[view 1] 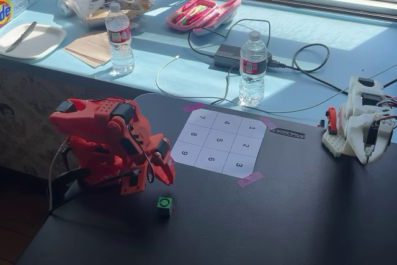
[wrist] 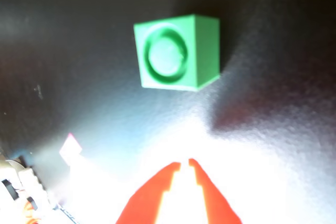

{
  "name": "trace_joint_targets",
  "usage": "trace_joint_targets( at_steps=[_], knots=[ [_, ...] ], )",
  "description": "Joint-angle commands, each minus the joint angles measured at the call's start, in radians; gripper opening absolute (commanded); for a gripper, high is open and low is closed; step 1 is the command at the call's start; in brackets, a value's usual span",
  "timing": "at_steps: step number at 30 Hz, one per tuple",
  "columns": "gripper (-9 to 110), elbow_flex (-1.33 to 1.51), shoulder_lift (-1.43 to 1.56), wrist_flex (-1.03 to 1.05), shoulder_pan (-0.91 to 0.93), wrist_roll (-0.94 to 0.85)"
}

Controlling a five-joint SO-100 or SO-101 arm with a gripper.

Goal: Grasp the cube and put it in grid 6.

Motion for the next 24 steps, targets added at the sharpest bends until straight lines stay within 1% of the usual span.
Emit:
trace_joint_targets(
  at_steps=[1, 19, 21, 24],
  knots=[
    [0, -0.002, -0.006, 0.008, -0.005, -0.002],
    [0, -0.009, -0.035, -0.006, -0.021, -0.02],
    [0, -0.034, -0.077, 0.043, -0.015, -0.015],
    [0, -0.089, -0.196, -0.112, -0.014, -0.012]
  ],
)
